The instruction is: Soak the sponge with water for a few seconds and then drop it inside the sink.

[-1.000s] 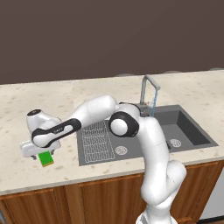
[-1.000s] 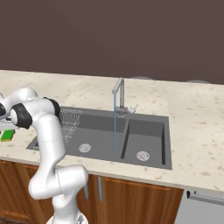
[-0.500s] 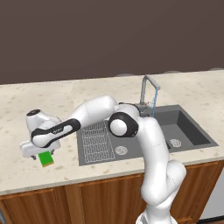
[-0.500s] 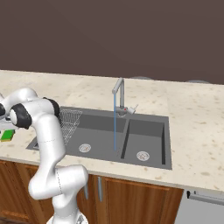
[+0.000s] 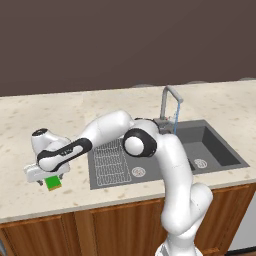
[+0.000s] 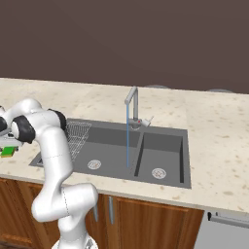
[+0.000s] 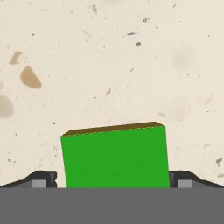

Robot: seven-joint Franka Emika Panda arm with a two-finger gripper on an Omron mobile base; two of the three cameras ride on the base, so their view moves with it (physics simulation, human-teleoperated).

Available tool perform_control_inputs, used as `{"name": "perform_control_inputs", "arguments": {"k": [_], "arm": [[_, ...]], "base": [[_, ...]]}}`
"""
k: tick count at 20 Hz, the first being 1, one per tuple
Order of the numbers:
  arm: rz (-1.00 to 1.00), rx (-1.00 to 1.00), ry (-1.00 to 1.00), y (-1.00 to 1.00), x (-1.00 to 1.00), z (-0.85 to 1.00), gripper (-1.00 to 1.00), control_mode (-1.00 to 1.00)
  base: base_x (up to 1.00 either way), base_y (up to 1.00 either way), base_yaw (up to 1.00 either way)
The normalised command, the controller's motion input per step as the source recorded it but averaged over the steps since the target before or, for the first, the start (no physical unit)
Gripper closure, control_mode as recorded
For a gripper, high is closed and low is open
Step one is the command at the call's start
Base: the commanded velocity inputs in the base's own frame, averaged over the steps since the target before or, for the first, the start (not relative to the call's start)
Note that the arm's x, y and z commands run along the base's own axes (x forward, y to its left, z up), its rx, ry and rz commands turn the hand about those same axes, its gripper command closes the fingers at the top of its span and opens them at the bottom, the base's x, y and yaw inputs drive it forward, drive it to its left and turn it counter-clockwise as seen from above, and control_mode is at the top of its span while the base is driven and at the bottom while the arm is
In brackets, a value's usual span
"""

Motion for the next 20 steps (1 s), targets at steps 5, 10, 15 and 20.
{"name": "perform_control_inputs", "arguments": {"k": [5, 10, 15, 20], "arm": [[0.0, 0.0, 0.0, 0.0, 0.0, -0.26, -1.0, -1.0], [0.0, 0.0, 0.0, 0.0, 0.0, -0.15, -1.0, -1.0], [0.0, 0.0, 0.0, 0.0, 0.0, 0.0, -1.0, -1.0], [0.0, 0.0, 0.0, 0.0, 0.0, 0.0, 1.0, -1.0]], "base": [[0.0, 0.0, 0.0], [0.0, 0.0, 0.0], [0.0, 0.0, 0.0], [0.0, 0.0, 0.0]]}}
